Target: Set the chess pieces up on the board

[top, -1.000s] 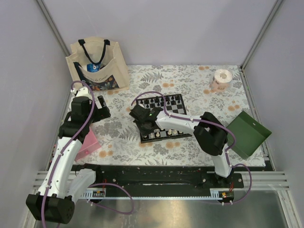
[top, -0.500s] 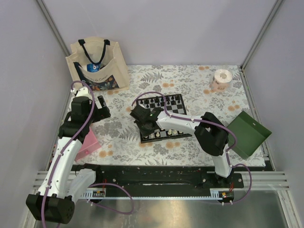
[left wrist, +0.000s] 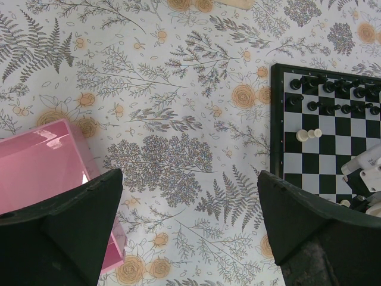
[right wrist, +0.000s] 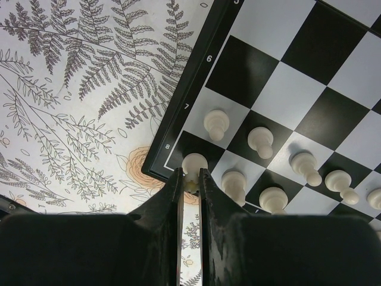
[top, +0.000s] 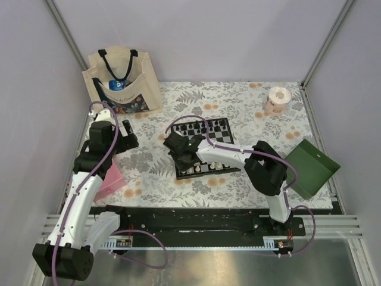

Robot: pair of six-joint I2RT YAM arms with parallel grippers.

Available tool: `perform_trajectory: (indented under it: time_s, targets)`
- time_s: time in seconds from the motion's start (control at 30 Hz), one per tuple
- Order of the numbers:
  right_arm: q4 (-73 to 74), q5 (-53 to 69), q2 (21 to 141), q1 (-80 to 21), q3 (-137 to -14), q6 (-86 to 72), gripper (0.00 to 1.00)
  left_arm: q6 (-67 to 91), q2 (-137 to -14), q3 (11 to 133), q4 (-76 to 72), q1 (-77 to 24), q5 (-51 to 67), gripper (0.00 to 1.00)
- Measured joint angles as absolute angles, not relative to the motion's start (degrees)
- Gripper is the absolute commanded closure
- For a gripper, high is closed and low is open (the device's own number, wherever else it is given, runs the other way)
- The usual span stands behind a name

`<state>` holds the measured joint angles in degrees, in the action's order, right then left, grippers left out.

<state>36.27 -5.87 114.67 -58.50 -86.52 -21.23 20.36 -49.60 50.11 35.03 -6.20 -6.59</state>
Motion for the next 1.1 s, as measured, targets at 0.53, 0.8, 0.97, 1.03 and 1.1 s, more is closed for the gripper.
perform_trajectory:
  time_s: [0.53, 0.8, 0.97, 1.03, 1.1]
  targets:
    - [36.21, -5.78, 114.67, -58.5, -86.52, -21.26, 0.7, 20.36, -49.6, 50.11, 35.03, -6.2, -6.55, 0.01]
    - [36.21, -4.86, 114.65, -58.46, -86.52, -21.28, 0.65, 20.36, -49.6, 50.11, 35.03, -6.2, -6.52, 0.01]
    - [36.21, -4.89, 113.69, -58.41, -86.52, -21.28, 0.53, 20.36, -49.6, 50.11, 35.03, -6.2, -6.46, 0.01]
    - [36.25, -4.97, 112.9, -58.33, -86.52, -21.26, 0.52, 20.36, -49.6, 50.11, 35.03, -6.2, -6.44, 0.01]
    - [36.25, -5.04, 112.01, -58.22, -86.52, -21.23, 0.5, 20.36, -49.6, 50.11, 35.03, -6.2, -6.44, 0.01]
